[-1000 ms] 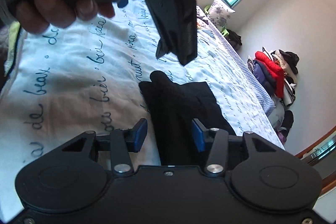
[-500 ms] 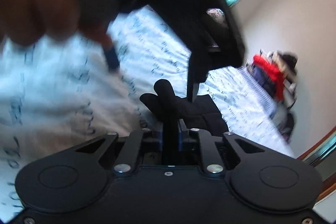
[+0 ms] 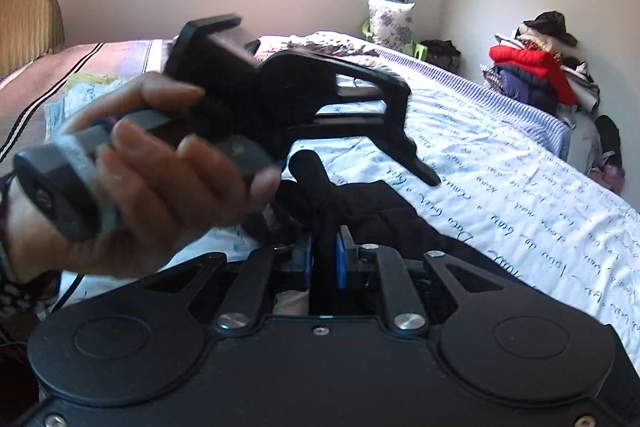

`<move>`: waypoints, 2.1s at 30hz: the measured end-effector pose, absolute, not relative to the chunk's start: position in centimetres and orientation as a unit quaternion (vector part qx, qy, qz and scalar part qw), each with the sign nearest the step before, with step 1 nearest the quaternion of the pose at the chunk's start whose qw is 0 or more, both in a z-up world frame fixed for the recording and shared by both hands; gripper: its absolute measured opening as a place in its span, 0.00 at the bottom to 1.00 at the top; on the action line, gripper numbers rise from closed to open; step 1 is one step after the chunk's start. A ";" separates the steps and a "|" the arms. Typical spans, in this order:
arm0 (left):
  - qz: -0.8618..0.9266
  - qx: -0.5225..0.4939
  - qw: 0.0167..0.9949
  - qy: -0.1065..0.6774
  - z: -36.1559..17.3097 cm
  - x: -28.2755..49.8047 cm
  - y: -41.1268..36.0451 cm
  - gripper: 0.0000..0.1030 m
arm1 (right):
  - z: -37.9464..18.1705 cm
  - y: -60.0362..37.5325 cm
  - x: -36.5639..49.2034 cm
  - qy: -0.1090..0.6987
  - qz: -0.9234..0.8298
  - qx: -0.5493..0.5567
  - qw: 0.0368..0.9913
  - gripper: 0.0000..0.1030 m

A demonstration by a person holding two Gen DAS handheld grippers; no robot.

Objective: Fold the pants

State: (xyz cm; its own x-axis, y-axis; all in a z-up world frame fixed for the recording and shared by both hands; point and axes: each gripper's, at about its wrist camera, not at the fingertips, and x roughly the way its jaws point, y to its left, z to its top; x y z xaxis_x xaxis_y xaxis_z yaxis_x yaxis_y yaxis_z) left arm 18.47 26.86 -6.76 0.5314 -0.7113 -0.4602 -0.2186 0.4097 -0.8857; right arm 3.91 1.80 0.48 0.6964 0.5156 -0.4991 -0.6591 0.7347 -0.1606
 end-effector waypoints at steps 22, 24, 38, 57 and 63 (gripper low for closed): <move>-0.114 -0.234 0.905 0.335 6.3 9.5 15.9 0.19 | 2.9 -6.6 4.5 0.189 0.252 -0.003 0.949 0.21; -0.122 -0.230 0.907 0.330 7.1 8.8 14.5 0.19 | 3.2 -7.9 3.9 0.182 0.246 0.007 0.952 0.21; -0.189 -0.160 0.917 0.312 9.9 5.3 0.6 0.19 | 3.0 -19.1 0.3 0.150 0.185 0.122 0.963 0.21; -0.281 -0.041 0.894 0.346 4.3 3.3 -17.7 0.20 | -2.3 -29.3 -3.0 0.168 0.038 0.252 0.952 0.21; -0.285 -0.005 0.887 0.362 2.0 3.4 -21.5 0.21 | -4.0 -30.7 -2.9 0.189 0.008 0.277 0.942 0.21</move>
